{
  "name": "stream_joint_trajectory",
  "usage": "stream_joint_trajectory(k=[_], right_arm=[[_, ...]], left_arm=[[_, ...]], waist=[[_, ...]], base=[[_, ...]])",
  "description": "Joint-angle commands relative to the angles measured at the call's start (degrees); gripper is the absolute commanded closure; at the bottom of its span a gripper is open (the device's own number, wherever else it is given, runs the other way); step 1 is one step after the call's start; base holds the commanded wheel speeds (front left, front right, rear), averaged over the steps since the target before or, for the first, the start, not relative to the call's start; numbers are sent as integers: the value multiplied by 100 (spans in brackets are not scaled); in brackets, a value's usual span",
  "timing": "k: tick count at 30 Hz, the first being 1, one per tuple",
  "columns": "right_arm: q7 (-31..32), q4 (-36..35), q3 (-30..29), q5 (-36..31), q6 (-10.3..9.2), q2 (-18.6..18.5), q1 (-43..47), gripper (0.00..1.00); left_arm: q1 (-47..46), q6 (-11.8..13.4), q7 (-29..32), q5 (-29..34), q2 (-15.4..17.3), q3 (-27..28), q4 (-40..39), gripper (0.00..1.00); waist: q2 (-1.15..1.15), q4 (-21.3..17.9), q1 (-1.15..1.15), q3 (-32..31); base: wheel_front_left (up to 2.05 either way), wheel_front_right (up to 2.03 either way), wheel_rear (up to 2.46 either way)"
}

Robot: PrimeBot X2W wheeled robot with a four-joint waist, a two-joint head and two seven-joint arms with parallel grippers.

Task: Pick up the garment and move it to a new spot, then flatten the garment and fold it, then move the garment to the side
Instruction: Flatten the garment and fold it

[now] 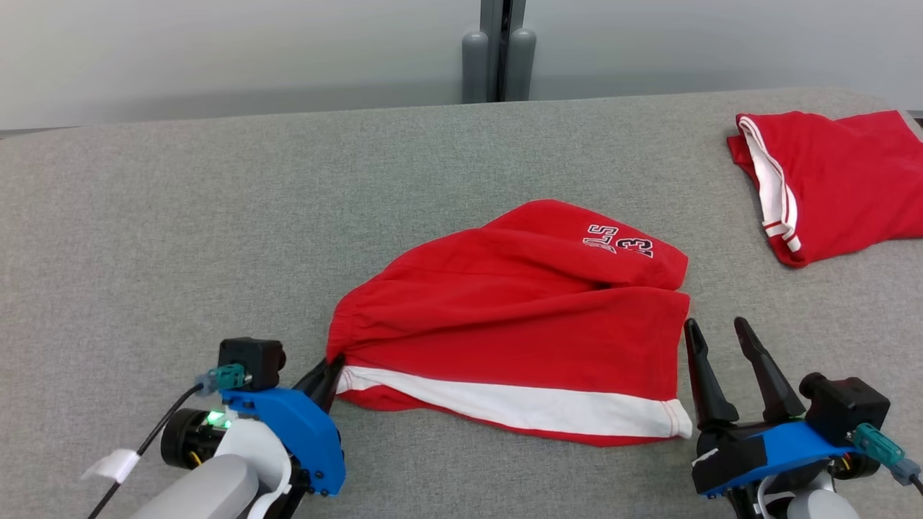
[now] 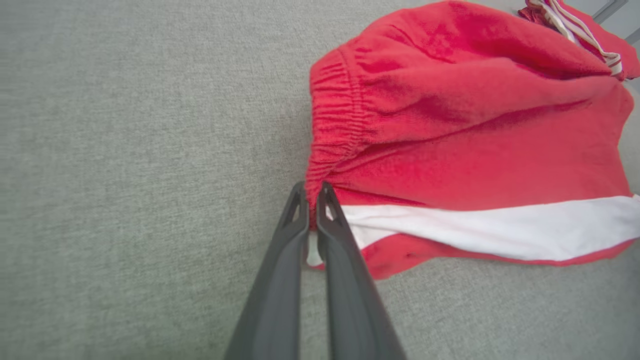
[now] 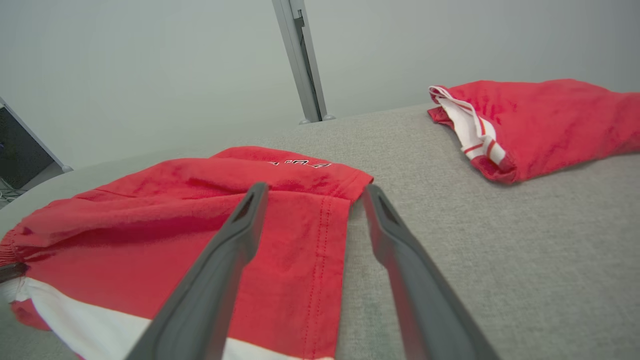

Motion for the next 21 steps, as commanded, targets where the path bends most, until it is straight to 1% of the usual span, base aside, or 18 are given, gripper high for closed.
stream_joint_trajectory(k=[1,2,3,6,10,13,15,17,21], right_arm=[[30,-29,-31,-37,1,-14,-17,0],[31,-37,-40,-43,1,-14,-16,0],[27,-43,-45,-50,1,-14,-13,0],[44,-53,-87,-62,1,-14,22,0],[77,-106,-157,-95,1,-14,90,0],[99,-150,-248,-131,1,-15,132,0],[132,-189,-293,-145,1,-13,168,0],[147,-217,-339,-164,1,-15,222,0],[199,-253,-396,-190,1,-13,289,0]], left_arm=[[57,54,-177,64,-36,60,108,100],[85,60,-302,74,-70,87,174,82],[142,43,-410,90,-99,95,238,0],[321,11,-806,24,-192,199,339,0],[564,-6,-1383,-78,-319,490,393,0],[709,-51,-1609,57,-401,798,348,0],[780,-53,-1648,305,-477,1161,225,0],[957,-93,-1648,716,-595,1683,49,0],[1378,-222,-1652,1621,-844,2482,-194,0]], waist=[[-1,-18,0,-5],[-1,-26,0,-12],[-1,-34,0,-25],[-1,-25,0,-88],[-1,46,0,-202],[-1,125,0,-292],[-1,183,0,-355],[-1,238,0,-418],[-1,314,0,-568]], base=[[0,0,0],[0,0,0],[0,0,0],[0,0,0],[0,0,0],[0,0,0],[0,0,0],[0,0,0],[0,0,0]])
